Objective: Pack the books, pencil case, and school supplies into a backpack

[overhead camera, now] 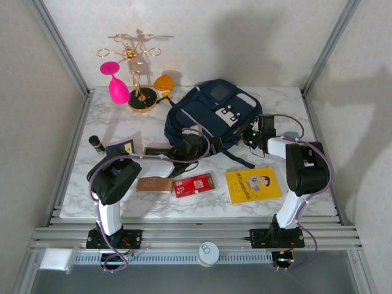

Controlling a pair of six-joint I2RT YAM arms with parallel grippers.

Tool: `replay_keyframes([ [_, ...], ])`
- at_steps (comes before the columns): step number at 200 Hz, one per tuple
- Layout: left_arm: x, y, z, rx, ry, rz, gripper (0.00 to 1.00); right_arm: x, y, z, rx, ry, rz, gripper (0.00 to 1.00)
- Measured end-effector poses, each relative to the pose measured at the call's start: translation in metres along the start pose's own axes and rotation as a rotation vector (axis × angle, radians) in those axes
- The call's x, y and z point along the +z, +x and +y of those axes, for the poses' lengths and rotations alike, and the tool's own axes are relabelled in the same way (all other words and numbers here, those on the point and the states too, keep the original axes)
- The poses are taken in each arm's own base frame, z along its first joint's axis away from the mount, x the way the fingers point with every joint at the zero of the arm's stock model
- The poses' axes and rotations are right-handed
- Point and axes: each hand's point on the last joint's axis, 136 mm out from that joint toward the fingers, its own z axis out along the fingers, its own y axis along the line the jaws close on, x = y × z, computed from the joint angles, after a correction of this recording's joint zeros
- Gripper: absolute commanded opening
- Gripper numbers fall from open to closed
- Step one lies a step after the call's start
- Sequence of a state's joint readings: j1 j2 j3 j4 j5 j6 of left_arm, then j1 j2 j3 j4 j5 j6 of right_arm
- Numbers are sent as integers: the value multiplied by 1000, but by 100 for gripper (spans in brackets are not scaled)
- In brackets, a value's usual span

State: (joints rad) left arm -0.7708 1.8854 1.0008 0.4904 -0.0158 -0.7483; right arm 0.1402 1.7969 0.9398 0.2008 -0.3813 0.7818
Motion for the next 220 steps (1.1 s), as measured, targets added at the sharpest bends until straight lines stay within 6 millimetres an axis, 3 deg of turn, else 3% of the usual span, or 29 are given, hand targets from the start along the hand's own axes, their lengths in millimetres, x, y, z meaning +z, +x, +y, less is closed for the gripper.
replay_keyframes([
  [41,11,-8,-1,39,-14,-10,99,-32,-5,24,-25,-64,-56,6],
  [79,25,-53,-7,65,-7,-86,99,-66,-8,47,-20,-121,-117,6],
  [108,24,-84,-4,80,-1,-124,99,-71,2,58,7,-130,-128,5],
  [137,2,-98,-1,100,-31,-112,99,-70,12,61,78,-125,-127,4],
  [176,-67,-114,-20,128,-7,-139,99,-70,19,64,160,-125,-127,4],
  [195,-93,-100,-37,144,37,-140,95,-72,21,65,198,-130,-131,4],
  [220,-97,-33,-52,209,91,-38,88,-73,27,61,243,-125,-129,4],
])
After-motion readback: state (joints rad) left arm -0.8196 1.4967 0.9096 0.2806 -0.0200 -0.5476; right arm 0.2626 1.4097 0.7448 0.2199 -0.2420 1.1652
